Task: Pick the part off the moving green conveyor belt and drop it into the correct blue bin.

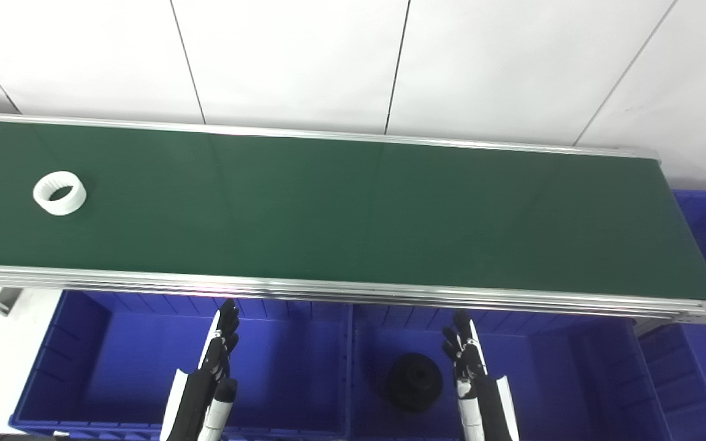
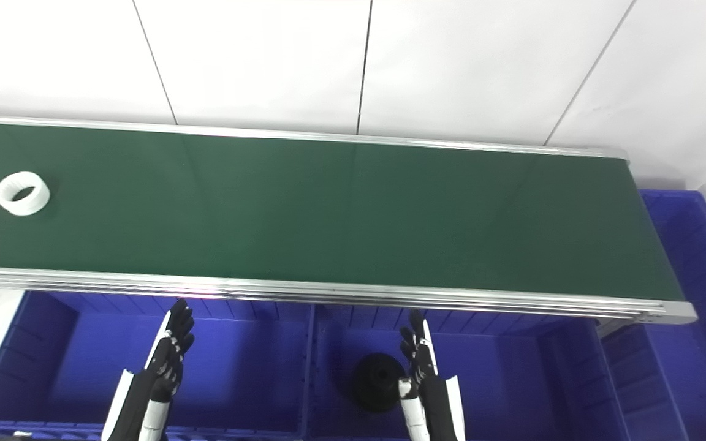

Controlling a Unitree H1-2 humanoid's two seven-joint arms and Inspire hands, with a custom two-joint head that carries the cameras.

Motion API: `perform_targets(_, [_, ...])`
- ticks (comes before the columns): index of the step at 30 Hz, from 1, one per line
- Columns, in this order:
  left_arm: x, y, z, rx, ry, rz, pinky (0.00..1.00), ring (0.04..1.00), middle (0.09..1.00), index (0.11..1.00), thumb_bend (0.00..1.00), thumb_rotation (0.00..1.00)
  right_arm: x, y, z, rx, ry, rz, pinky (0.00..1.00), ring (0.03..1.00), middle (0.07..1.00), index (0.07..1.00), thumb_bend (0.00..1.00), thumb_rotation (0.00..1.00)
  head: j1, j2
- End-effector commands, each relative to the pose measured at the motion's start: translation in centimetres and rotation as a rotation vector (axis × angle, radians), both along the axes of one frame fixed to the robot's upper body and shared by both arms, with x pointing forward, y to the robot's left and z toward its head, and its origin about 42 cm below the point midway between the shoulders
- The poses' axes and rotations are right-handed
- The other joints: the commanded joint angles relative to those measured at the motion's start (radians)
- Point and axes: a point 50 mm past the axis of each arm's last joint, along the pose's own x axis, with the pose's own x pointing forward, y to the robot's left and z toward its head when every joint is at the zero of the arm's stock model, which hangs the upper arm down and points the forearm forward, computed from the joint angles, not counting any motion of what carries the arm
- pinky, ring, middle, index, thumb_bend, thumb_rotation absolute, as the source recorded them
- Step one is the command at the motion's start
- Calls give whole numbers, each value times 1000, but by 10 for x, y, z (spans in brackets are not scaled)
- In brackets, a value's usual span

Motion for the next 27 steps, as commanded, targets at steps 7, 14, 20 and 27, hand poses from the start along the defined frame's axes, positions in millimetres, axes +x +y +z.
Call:
perform_targets(7, [-2,-10,-3,-11,-21,-1,1000,1000,1000,1000,891,943,-3,-10,-1,-2,-32,-5,954,973,1000,1000,809,1000,104,-74])
perform_targets(14, [-1,-19,-11,6,-27,2,987,1000,1000,1000,889,921,-3,-19,-9,-10,-14,-11,978,986,1000,1000,799,1000,174,-117])
perform_targets(20, [2,-28,-13,6,-34,0,964,996,1000,1000,892,919,-3,-26,-12,-12,-4,-8,991,1000,1000,1000,776,1000,232,-144])
perform_targets(27, [6,-40,-15,-5,-37,1,945,993,1000,1000,900,927,-1,-36,-15,0,4,-15,1000,1000,1000,1000,782,1000,289,-160])
